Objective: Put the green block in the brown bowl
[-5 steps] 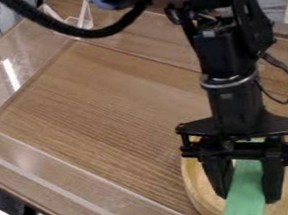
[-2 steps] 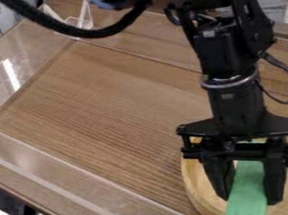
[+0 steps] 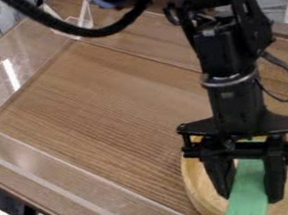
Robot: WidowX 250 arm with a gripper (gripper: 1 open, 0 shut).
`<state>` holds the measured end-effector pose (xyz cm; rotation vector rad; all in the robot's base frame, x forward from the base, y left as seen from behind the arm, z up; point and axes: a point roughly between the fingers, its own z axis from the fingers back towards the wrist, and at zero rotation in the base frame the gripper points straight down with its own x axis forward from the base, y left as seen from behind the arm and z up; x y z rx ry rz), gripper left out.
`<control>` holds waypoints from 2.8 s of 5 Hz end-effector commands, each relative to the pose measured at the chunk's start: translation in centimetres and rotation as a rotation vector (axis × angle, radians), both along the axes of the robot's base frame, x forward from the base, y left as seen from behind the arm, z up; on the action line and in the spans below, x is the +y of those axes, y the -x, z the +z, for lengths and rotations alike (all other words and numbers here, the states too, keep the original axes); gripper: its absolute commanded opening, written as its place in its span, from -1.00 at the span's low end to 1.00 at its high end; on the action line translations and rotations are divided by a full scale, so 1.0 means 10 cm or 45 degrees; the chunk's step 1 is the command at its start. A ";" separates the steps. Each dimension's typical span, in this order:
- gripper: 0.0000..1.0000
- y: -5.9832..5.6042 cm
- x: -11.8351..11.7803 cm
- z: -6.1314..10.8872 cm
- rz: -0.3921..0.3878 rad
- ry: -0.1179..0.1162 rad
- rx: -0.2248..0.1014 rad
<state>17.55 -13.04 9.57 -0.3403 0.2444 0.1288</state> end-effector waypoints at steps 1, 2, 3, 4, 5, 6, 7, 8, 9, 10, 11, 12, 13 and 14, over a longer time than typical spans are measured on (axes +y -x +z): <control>-1.00 -0.09 -0.02 0.11 -0.002 0.033 -0.059; -1.00 -0.09 -0.02 0.10 -0.005 0.038 -0.056; -1.00 -0.09 -0.02 0.09 -0.008 0.042 -0.053; -1.00 -0.08 -0.02 0.08 -0.010 0.047 -0.049; -1.00 -0.08 -0.02 0.07 -0.013 0.052 -0.046; -1.00 -0.09 0.00 0.08 -0.010 0.054 -0.039; -1.00 -0.09 0.02 0.08 -0.007 0.057 -0.032; -1.00 -0.10 0.03 0.08 -0.005 0.061 -0.027; -1.00 -0.11 0.04 0.07 -0.004 0.064 -0.021; -1.00 -0.11 0.05 0.07 -0.004 0.068 -0.015; -1.00 -0.12 0.06 0.07 -0.005 0.072 -0.010; -1.00 -0.12 0.07 0.06 -0.006 0.076 -0.005; -1.00 -0.13 0.08 0.06 -0.008 0.080 -0.001; -1.00 -0.14 0.08 0.05 -0.010 0.084 0.004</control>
